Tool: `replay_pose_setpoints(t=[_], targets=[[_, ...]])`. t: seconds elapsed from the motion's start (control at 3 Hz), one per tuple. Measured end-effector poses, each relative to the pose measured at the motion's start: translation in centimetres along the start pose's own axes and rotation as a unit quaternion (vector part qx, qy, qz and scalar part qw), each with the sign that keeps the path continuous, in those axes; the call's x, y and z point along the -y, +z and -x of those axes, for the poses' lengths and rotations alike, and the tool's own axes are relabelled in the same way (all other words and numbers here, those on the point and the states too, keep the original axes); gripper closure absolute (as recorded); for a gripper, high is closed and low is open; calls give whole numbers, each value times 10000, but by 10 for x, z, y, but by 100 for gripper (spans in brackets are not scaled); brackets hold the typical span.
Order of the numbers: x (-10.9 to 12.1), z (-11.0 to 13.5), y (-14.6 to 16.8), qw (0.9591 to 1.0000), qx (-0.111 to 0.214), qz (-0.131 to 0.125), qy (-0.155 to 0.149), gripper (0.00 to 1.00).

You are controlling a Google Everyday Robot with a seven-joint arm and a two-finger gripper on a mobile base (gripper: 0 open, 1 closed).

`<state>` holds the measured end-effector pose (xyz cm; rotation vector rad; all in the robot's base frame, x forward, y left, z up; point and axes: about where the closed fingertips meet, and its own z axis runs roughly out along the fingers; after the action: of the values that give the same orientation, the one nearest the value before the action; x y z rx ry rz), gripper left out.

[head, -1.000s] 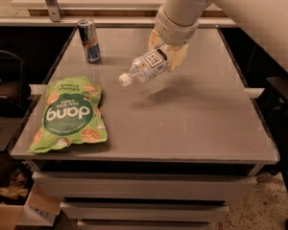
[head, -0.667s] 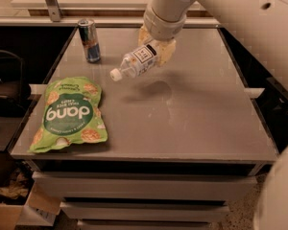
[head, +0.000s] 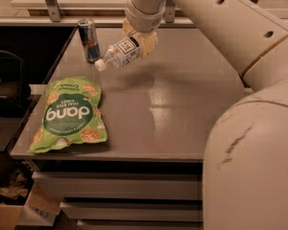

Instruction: Move blue plastic bottle near redbull can

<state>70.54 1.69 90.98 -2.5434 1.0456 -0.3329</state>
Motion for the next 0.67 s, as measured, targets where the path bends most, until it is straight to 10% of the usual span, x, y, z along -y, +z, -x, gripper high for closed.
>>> replay_pose_setpoints(t=[0.67], targets=[[28, 14, 25, 9998, -27, 89, 153, 100]])
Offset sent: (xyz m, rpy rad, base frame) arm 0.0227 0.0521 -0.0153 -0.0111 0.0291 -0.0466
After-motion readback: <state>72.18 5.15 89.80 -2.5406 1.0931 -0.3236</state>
